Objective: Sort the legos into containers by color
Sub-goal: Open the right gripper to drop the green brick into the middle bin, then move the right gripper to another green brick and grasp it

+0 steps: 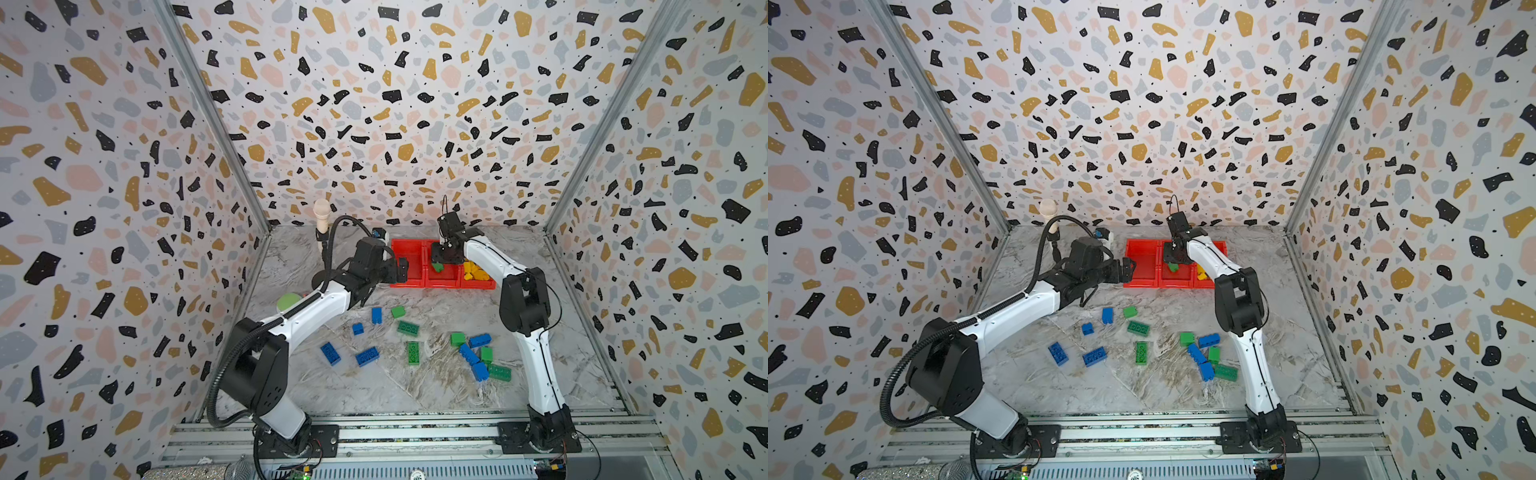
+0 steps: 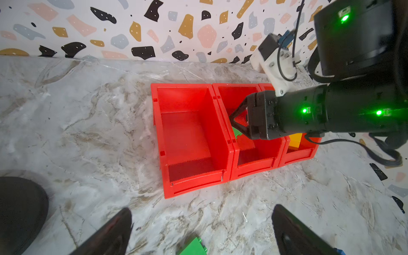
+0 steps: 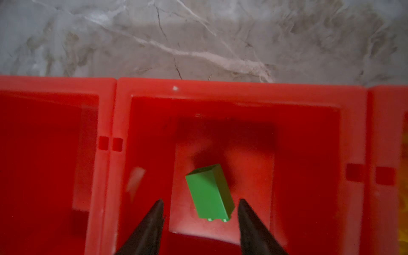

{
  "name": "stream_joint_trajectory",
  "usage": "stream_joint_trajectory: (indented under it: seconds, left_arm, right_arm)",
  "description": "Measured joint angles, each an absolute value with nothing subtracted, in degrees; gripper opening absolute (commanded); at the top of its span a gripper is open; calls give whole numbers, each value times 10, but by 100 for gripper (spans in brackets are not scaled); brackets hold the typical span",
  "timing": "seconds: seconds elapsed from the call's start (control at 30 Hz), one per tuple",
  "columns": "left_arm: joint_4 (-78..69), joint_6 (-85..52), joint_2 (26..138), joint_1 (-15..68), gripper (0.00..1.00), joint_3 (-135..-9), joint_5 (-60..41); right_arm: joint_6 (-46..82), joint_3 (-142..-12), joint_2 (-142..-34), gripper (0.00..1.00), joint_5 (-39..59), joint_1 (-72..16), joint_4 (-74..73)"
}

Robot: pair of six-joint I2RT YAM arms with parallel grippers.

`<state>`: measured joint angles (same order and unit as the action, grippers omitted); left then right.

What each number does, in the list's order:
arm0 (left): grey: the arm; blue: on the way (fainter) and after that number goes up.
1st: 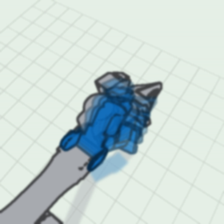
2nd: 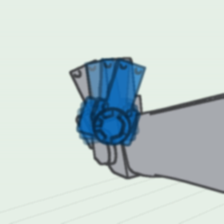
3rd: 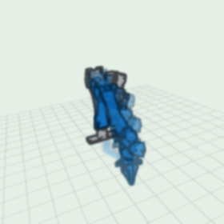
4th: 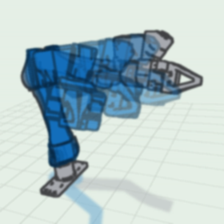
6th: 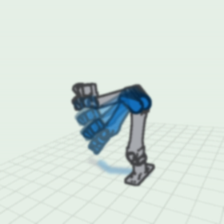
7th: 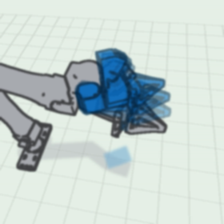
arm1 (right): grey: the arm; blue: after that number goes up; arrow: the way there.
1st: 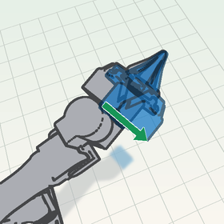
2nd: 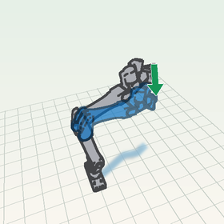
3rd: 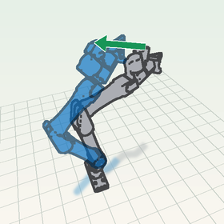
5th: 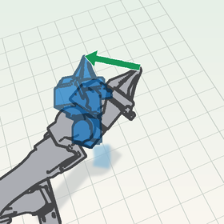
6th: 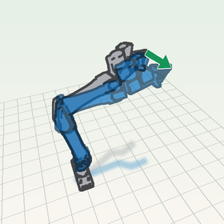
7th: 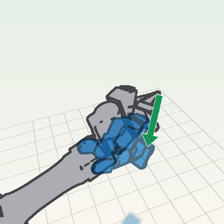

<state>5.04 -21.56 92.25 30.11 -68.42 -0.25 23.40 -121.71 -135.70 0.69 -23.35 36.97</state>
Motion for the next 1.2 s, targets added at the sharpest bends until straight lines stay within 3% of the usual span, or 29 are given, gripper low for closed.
stream_joint_trajectory:
  seconds: [0.17, 0.43, 0.83, 1.2]
  left_arm:
    - [49, -218, 930, 301, 100, -684, -16]
    - [25, -263, 890, 321, 100, -621, -13]
    - [26, -356, 763, 508, 100, -517, 99]
    - [49, -433, 703, 598, 100, -470, 202]
  right_arm:
    - [228, -1207, -1325, 70, 11, -234, 367]
    - [226, -954, -1108, 70, 7, -260, 341]
    - [250, -578, -817, 71, 7, -285, 333]
    - [261, -497, -774, 72, 30, -317, 312]
